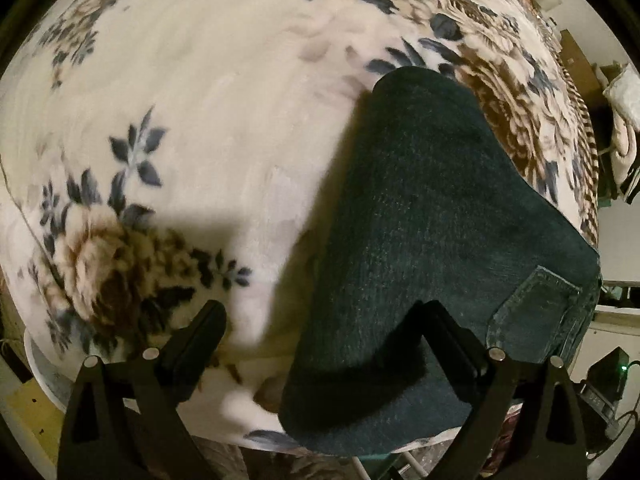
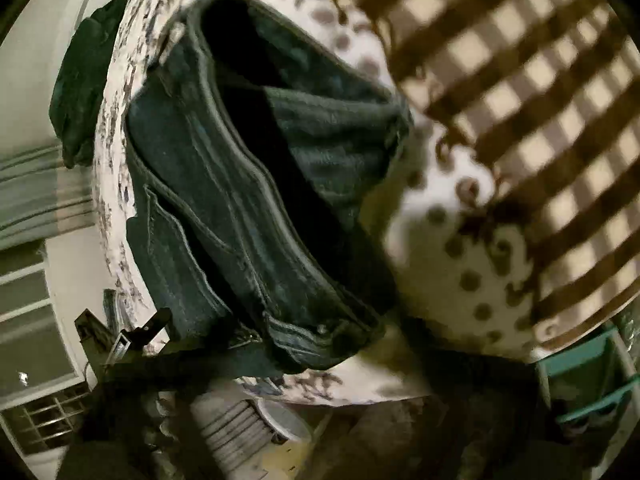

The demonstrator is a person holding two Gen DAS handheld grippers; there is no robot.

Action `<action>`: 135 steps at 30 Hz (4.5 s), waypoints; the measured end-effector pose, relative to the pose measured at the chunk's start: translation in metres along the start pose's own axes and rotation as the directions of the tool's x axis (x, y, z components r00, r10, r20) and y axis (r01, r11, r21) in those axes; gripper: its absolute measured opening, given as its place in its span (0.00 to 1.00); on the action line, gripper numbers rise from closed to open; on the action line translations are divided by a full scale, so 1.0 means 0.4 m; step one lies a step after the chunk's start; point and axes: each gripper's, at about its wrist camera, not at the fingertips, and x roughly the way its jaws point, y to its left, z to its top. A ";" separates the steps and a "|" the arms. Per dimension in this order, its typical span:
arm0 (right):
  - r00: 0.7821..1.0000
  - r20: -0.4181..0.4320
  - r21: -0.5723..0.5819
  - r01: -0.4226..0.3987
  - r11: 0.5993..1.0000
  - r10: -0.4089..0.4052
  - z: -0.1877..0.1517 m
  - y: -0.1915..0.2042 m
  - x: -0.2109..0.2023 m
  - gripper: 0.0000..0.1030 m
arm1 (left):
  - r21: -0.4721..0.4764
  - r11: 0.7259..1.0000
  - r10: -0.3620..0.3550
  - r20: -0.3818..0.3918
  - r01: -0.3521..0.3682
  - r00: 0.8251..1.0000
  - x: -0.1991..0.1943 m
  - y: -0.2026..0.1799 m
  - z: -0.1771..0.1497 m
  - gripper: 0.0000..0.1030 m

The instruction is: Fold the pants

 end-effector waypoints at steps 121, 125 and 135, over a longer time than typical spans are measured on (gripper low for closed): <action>0.623 0.780 -0.377 0.550 0.745 -0.065 -0.009 1.198 -0.673 1.00 | 0.245 0.947 0.034 0.567 -0.208 0.823 -0.881 -0.365 0.367 0.93; 0.584 0.811 -0.393 0.574 0.718 -0.022 -0.173 1.224 -0.861 1.00 | 0.230 0.947 0.037 0.616 -0.223 0.787 -1.033 -0.392 0.230 0.93; 0.570 0.818 -0.456 0.569 0.684 0.071 -0.498 1.252 -1.229 1.00 | 0.180 0.957 0.053 0.660 -0.226 0.750 -1.284 -0.427 -0.001 0.93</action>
